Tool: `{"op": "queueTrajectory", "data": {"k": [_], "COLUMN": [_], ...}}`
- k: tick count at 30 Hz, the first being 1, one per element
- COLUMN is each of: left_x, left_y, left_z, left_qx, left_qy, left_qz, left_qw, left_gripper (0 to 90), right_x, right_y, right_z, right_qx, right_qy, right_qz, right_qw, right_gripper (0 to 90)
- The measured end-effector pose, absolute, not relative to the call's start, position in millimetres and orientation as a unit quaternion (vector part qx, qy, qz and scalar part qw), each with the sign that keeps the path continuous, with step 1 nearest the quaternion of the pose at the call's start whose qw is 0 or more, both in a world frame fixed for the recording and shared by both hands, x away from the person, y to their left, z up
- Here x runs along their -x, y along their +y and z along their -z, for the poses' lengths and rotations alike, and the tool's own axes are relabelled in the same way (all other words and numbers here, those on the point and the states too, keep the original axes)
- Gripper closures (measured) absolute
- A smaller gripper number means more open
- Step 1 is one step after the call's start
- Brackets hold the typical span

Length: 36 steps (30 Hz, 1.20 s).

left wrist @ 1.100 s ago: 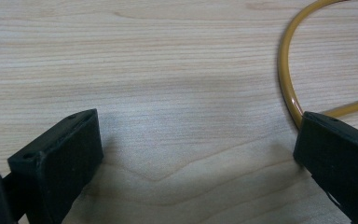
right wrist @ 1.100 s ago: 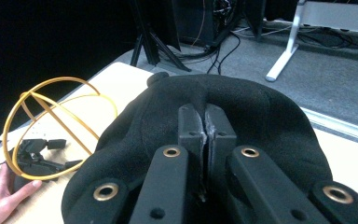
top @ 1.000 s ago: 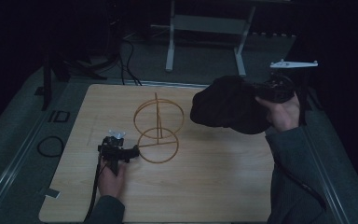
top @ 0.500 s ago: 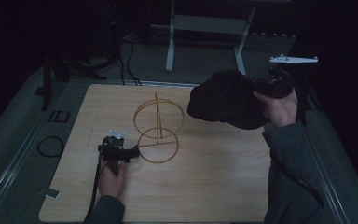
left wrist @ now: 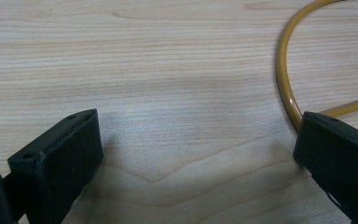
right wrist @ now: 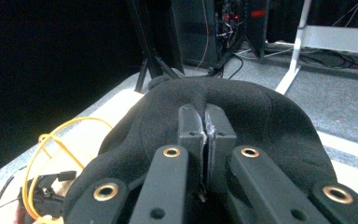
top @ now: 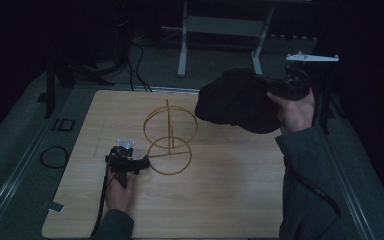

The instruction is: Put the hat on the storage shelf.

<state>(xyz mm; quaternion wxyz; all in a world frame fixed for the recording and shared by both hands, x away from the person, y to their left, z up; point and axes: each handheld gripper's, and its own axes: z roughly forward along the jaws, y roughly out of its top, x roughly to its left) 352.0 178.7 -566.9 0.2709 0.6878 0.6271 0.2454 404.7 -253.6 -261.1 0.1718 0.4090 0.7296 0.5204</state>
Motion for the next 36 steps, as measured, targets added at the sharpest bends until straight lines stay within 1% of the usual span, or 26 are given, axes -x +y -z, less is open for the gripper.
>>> {"op": "queueTrajectory", "data": {"k": [9, 18, 36], "left_x": [-352, -352, -352], "left_y": [179, 179, 179], "left_z": [567, 567, 567], "left_qx": [-0.687, -0.687, -0.687], "left_qy": [0.627, 0.628, 0.628], "left_qz": [-0.246, -0.245, -0.245], "left_qw": [0.271, 0.271, 0.271], "left_gripper": [0.7, 0.6, 0.7], "right_x": [-404, -397, -393], "right_y": [-243, -228, -184], "right_z": [256, 240, 226], "right_qx": [-0.410, -0.386, -0.346], "right_qy": [0.726, 0.731, 0.745], "right_qz": [-0.528, -0.537, -0.547], "right_qw": [0.163, 0.172, 0.163], "right_gripper": [87.7, 87.7, 87.7]}}
